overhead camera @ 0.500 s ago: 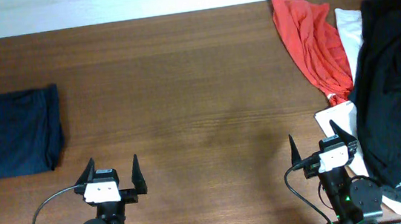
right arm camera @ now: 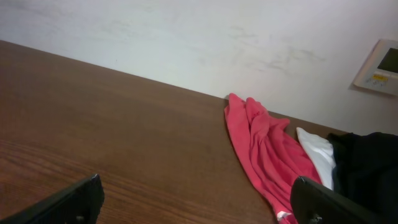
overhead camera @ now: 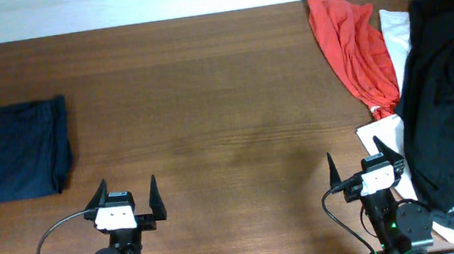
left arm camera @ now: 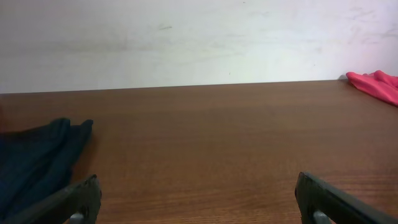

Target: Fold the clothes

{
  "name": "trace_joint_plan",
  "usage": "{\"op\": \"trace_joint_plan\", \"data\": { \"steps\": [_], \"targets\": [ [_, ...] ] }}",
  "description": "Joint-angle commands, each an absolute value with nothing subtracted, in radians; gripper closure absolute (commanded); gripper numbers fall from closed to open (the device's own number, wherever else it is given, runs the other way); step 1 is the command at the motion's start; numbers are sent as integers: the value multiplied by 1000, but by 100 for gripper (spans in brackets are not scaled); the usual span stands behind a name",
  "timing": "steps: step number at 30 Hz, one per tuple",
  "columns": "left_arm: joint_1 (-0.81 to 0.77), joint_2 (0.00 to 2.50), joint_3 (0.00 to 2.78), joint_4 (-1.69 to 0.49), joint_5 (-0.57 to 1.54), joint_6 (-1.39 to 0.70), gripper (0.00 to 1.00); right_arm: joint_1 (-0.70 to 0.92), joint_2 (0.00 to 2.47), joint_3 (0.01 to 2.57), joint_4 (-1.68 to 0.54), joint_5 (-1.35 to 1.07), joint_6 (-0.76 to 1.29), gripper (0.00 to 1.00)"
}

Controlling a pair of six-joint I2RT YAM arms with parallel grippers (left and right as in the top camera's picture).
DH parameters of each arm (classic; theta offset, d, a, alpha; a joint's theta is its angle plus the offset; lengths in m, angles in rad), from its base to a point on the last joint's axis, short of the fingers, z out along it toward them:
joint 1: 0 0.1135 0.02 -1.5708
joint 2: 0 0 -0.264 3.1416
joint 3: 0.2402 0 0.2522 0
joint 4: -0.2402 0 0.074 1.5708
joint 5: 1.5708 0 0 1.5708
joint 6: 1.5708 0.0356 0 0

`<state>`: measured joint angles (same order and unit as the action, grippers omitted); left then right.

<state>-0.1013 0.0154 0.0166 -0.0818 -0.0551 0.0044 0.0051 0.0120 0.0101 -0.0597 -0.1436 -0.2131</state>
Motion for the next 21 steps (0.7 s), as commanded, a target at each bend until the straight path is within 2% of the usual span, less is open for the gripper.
{"op": "trace_joint_plan", "data": {
  "steps": [1, 21],
  "targets": [
    [-95, 5, 9, -81, -40, 20, 1, 0, 4, 6, -66, -146, -208, 1],
    [-95, 5, 9, -80, -32, 8, 1, -1, 6, 6, -64, -142, -174, 1]
  ]
}}
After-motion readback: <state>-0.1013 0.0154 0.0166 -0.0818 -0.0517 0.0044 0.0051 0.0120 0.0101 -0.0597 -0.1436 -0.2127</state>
